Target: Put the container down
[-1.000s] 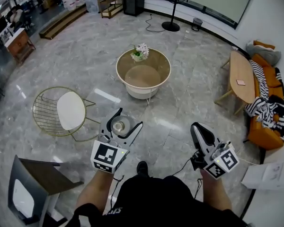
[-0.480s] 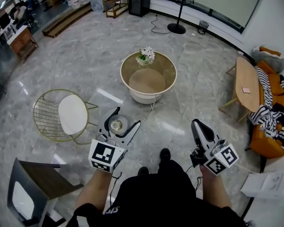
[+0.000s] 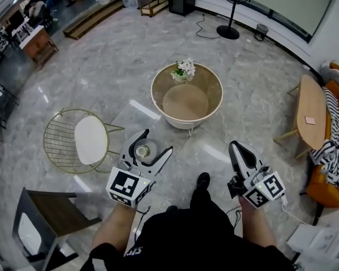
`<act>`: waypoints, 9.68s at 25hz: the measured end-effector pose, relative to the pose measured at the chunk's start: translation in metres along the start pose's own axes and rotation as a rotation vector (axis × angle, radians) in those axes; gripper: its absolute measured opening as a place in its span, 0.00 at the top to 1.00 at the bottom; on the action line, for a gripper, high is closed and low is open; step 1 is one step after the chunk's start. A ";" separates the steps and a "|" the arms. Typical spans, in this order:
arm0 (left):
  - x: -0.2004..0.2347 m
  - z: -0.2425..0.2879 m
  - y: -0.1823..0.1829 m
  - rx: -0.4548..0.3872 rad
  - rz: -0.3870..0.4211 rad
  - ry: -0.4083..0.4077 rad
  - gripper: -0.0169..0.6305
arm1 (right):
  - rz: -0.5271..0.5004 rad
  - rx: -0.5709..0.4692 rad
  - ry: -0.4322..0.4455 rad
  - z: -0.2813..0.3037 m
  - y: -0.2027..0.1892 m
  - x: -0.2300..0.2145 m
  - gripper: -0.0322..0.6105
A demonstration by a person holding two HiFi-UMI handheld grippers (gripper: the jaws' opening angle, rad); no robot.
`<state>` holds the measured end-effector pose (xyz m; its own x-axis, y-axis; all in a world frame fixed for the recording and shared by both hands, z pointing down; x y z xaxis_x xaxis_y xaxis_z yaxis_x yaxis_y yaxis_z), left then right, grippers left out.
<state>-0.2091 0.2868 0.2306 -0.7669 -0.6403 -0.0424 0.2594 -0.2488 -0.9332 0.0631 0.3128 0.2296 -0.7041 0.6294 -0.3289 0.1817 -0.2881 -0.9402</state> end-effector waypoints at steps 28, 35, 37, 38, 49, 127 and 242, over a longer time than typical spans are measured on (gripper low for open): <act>0.127 0.215 0.058 0.016 -0.005 0.052 0.46 | -0.074 0.120 0.003 0.167 0.087 -0.189 0.93; 0.163 0.242 0.048 0.047 -0.012 0.017 0.46 | -0.048 0.142 -0.021 0.207 0.071 -0.202 0.93; 0.168 0.253 0.045 0.062 -0.015 0.012 0.46 | -0.033 0.142 -0.019 0.216 0.065 -0.210 0.93; 0.171 0.260 0.044 0.070 -0.017 0.010 0.46 | -0.024 0.143 -0.017 0.220 0.063 -0.216 0.93; 0.187 0.349 0.039 0.162 -0.041 0.000 0.46 | 0.059 0.160 0.024 0.261 0.045 -0.296 0.93; 0.156 0.755 -0.323 0.443 -0.013 -0.228 0.46 | 0.054 0.514 -0.038 0.342 -0.296 -0.577 0.93; 0.053 0.355 0.101 0.032 -0.108 0.126 0.95 | -0.164 0.188 0.087 0.125 0.101 -0.328 0.93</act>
<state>-0.0153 -0.0304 0.2611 -0.8583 -0.5130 0.0111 0.1884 -0.3351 -0.9231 0.2268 -0.0126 0.2539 -0.6507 0.7359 -0.1870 -0.0666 -0.3006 -0.9514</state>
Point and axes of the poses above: the fingertips, and each gripper's own axes: z forward along the fingers, x to its left, y out of its top, the point moved 6 cm from there along -z, backward along the fingers, and after that the axes turned 9 degrees about x, right-handed, at the moved point
